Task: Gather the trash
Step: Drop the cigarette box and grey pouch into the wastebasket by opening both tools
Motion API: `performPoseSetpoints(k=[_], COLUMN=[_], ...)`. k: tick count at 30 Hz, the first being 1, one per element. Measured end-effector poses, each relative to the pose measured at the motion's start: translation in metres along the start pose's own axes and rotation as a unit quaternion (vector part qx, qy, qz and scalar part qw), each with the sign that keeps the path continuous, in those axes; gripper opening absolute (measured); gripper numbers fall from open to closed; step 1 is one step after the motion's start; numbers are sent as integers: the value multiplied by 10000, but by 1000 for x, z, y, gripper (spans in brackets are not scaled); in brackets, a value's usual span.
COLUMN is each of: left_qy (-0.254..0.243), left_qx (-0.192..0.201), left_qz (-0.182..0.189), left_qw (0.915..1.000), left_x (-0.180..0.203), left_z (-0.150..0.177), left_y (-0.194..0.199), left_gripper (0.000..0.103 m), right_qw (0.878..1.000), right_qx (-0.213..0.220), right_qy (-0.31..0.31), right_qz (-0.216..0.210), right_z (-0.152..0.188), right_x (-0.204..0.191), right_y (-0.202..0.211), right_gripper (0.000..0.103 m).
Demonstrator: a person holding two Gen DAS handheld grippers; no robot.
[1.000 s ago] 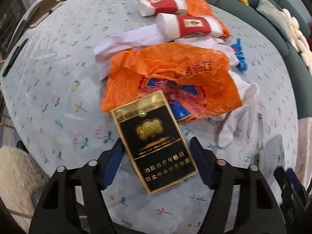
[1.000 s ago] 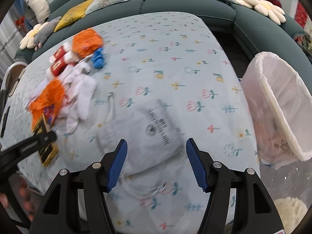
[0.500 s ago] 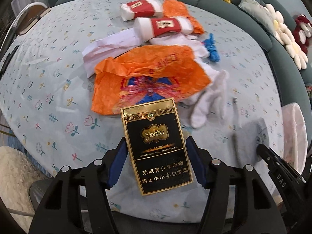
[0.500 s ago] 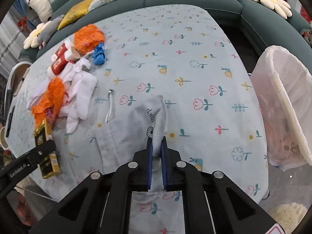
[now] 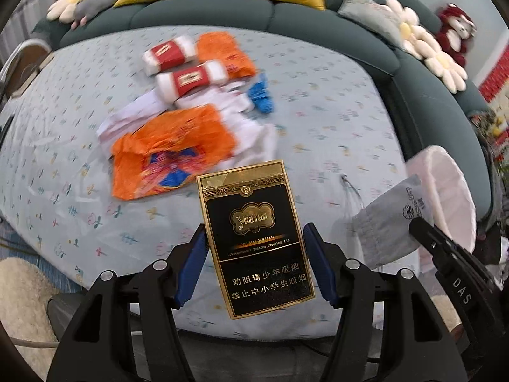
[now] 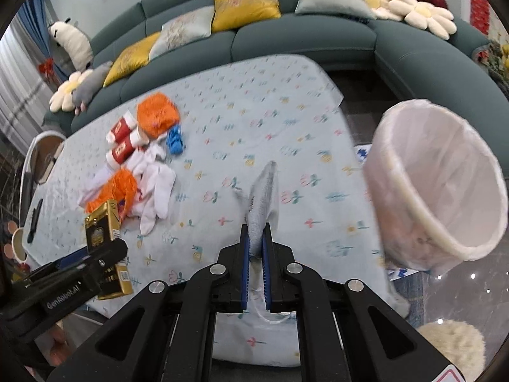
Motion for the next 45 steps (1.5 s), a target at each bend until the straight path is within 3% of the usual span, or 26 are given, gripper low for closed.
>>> performPoseSetpoints(k=[9, 21, 30, 36, 45], left_qy=[-774, -1728, -2182, -2571, -2770], left_qx=[247, 406, 288, 182, -32], left_qz=[305, 689, 874, 1069, 1299], left_qw=[9962, 9817, 9716, 9603, 9520], left_x=[75, 183, 243, 285, 323], left_z=[-4, -13, -15, -16, -25], left_y=[24, 29, 11, -3, -27], left_gripper=[58, 58, 58, 58, 58], right_qw=[9978, 9882, 9826, 9798, 9759], right_qx=[585, 1135, 1191, 1200, 1157], right_qy=[-185, -784, -1144, -1290, -1495], right_qz=[243, 660, 847, 946, 1087], right_z=[-17, -36, -40, -44, -50], right_x=[42, 135, 188, 214, 248], right_y=[50, 95, 95, 93, 86], right_gripper=[7, 7, 7, 7, 7])
Point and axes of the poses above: each gripper's, at about its wrist camera, not at the fingertips, and y roughly against the way its jaws point, x to its right, z to its underside, the point moved 5 cm from there along -y, roughly the way its jaws point, and after that the axes turned 5 degrees about -x, right-handed, at the moved point
